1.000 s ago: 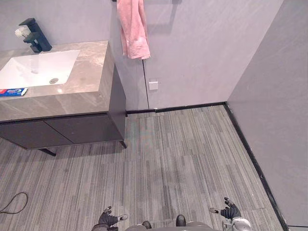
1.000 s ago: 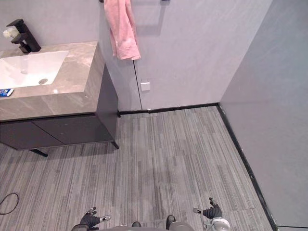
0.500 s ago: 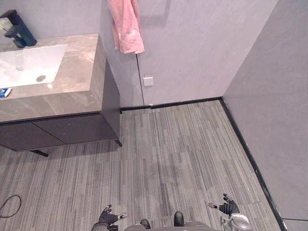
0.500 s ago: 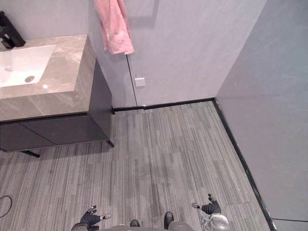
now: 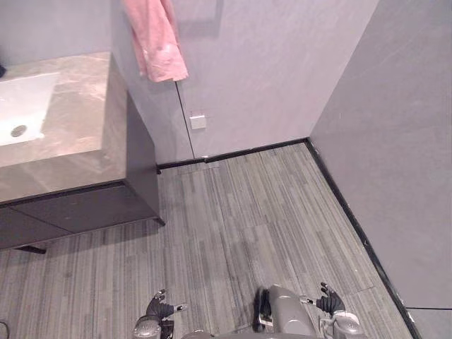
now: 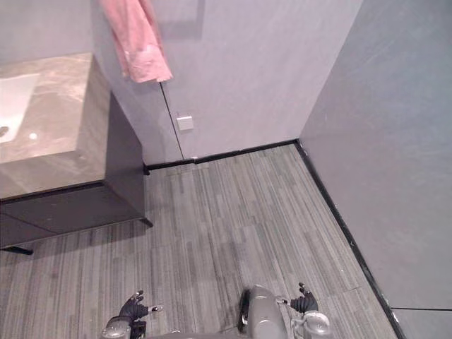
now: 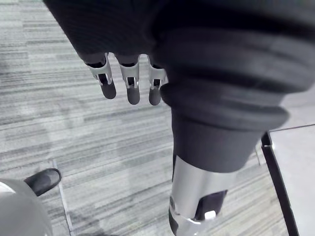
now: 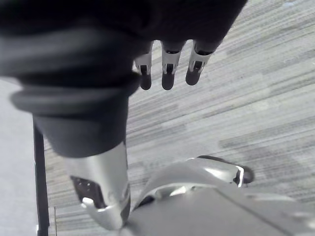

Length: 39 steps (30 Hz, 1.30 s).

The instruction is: Organize washtable

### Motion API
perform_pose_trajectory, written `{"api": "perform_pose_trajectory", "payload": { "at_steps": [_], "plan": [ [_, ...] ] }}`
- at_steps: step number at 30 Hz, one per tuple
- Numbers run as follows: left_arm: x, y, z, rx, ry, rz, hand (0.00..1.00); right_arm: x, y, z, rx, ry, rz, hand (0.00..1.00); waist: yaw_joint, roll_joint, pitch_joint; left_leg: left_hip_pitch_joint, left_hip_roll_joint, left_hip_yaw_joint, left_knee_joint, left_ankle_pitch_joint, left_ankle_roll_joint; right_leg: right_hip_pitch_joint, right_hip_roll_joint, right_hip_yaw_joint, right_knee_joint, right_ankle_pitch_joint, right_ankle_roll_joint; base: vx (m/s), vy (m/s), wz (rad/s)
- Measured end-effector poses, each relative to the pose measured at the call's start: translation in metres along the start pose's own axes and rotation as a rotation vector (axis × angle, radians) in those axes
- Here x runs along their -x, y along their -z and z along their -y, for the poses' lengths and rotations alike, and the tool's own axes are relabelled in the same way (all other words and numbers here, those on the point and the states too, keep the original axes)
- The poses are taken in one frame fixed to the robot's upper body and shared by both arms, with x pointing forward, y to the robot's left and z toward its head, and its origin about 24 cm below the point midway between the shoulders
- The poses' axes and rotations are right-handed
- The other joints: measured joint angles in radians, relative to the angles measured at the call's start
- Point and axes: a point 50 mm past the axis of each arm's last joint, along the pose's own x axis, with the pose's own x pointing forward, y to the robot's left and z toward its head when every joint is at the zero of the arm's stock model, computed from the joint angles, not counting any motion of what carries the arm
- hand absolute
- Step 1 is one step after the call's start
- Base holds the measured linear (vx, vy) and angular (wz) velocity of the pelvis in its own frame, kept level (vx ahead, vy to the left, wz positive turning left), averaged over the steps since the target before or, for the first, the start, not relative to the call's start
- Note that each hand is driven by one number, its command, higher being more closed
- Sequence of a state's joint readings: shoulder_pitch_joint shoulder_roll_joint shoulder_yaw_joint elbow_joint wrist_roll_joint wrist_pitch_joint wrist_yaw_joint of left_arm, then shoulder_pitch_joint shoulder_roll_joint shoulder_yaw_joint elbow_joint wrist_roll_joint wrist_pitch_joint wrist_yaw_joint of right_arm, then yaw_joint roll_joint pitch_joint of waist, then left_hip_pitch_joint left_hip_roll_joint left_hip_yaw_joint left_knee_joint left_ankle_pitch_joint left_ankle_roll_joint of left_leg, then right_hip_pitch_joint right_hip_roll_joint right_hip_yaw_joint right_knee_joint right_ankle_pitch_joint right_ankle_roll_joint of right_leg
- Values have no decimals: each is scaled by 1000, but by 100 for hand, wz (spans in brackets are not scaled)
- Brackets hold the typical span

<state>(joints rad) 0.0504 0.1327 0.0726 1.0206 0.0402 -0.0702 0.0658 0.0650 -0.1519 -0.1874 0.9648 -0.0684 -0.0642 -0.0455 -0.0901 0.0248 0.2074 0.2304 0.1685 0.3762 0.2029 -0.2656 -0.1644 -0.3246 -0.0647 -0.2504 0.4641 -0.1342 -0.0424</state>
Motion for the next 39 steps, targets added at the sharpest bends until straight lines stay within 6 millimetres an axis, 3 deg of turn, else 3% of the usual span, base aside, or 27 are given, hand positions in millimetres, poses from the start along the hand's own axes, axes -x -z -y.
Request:
{"api": "perform_pose_trajectory", "payload": {
  "at_steps": [1,2,4,6,8,10,13,14,15,16,17,18,20,21,22,24,25,26,27,29,30,31,32,33,34,36,39],
  "plan": [
    [0,-2,2,3,3,5,0,0,-2,1,1,2,8,0,-1,6,2,-27,15,-10,55,11,-16,9,7,-3,-11,-7,-9,442,-272,3],
    [-1,-4,6,19,11,13,0,0,-1,5,4,10,5,0,-2,21,8,-91,54,-45,210,42,-39,55,22,-15,-55,-12,-17,437,-238,18],
    [1,-4,16,40,29,14,0,2,9,11,-5,31,-24,0,-2,29,15,-151,104,-82,438,52,-42,176,33,-33,-138,-14,-20,414,-168,24],
    [2,-6,26,73,47,26,0,4,12,15,-31,54,-26,0,15,14,23,-224,132,-71,654,34,-14,325,32,-28,-225,-28,-16,317,-74,14],
    [2,-11,28,93,48,45,0,2,7,17,-48,68,-11,0,29,20,24,-313,141,-71,703,11,18,372,33,-23,-251,-42,-16,235,14,-6],
    [2,-11,26,102,38,45,0,0,1,12,-62,59,3,0,46,17,26,-395,125,-71,632,0,37,408,26,-14,-279,-44,-8,248,105,-13],
    [1,-15,25,121,37,58,0,0,-2,9,-82,55,9,0,55,4,32,-458,29,-82,290,19,49,460,-29,-11,-306,-63,50,226,167,-1],
    [1,-15,26,118,39,58,0,0,-1,11,-78,60,8,0,53,12,28,-461,-10,-106,120,88,52,469,-43,-11,-313,-81,78,340,336,-10],
    [1,-14,24,119,34,59,0,0,0,11,-73,58,1,0,62,17,25,-456,-29,-128,79,213,102,482,-43,9,-319,-100,105,369,339,-15],
    [1,-13,21,115,28,58,0,0,0,8,-75,52,1,0,65,11,21,-456,-48,-130,87,217,133,488,-57,14,-323,-108,116,434,330,-7],
    [-1,-17,14,100,13,69,0,0,2,4,-81,43,-5,0,66,-20,14,-472,-84,-126,121,173,159,493,-94,12,-322,-124,135,314,174,10],
    [-1,-19,12,97,11,74,0,1,4,4,-83,42,-11,0,67,-34,13,-481,-99,-124,139,150,168,493,-112,12,-306,-133,140,476,258,23],
    [-3,-21,10,89,8,71,0,1,7,4,-87,45,-22,0,68,-47,16,-467,-133,-125,158,95,191,419,-158,66,-113,-132,141,450,243,18],
    [-3,-18,7,84,2,61,0,1,5,0,-89,35,-20,0,72,-54,16,-429,-150,-125,154,80,202,355,-182,113,71,-109,155,448,181,16],
    [-3,-17,3,71,-6,56,0,2,10,-5,-86,21,-34,0,68,-61,16,-375,-161,-127,141,55,212,294,-198,147,254,-79,196,461,145,18],
    [-3,-15,-4,38,-16,49,0,2,9,-11,-87,4,-35,0,67,-61,16,-264,-173,-140,84,40,222,226,-193,139,453,-122,181,423,50,17],
    [-3,-14,-5,31,-16,49,0,2,7,-13,-79,-2,-30,0,63,-57,18,-225,-173,-145,57,41,222,206,-180,130,479,-136,162,563,16,26],
    [-3,-16,-5,31,-18,53,0,1,3,-15,-54,-15,-14,0,50,-35,23,-150,-155,-162,1,43,219,160,-136,80,463,-166,108,465,-13,24],
    [-3,-17,-6,32,-20,57,0,0,1,-15,-51,-17,-9,0,46,-26,23,-129,-144,-165,-14,43,219,134,-115,60,431,-176,92,539,-52,29],
    [-5,-23,-4,35,-17,72,0,-1,-4,-12,-47,-11,9,0,41,-9,34,-83,-113,-178,-31,43,219,48,-59,32,260,-178,79,385,-96,31],
    [-6,-26,-3,36,-14,80,0,-1,-6,-11,-45,-8,21,0,27,-9,36,-67,-97,-188,-33,41,217,13,-38,41,106,-144,88,340,-129,44],
    [-6,-27,-3,35,-14,81,0,-1,-6,-11,-45,-8,22,0,21,-13,36,-55,-95,-188,-37,41,208,5,-34,53,27,-107,89,557,-251,67],
    [-5,-26,-3,33,-13,80,0,1,-1,-9,-43,-3,10,0,10,-35,32,-15,-96,-191,-52,26,136,14,-28,99,-150,71,91,583,-274,59],
    [-5,-25,5,44,6,73,0,1,4,-2,-35,11,-4,0,6,-18,37,14,-76,-204,-61,-2,91,26,-9,100,-126,154,43,587,-271,41],
    [-5,-23,9,48,18,66,0,1,4,0,-33,16,-7,0,16,0,30,18,-51,-200,-65,-5,84,18,12,106,-97,130,45,446,-227,10],
    [-4,-22,12,52,25,62,0,2,5,-3,-51,14,-10,0,6,-6,35,25,-27,-215,-37,23,39,11,13,78,-5,22,14,390,-255,24],
    [-4,-24,19,78,34,72,0,7,19,-4,-89,26,-51,0,-3,-7,36,-46,23,-246,180,58,-22,101,14,19,-25,-31,-4,329,-234,58]
  ]
}}
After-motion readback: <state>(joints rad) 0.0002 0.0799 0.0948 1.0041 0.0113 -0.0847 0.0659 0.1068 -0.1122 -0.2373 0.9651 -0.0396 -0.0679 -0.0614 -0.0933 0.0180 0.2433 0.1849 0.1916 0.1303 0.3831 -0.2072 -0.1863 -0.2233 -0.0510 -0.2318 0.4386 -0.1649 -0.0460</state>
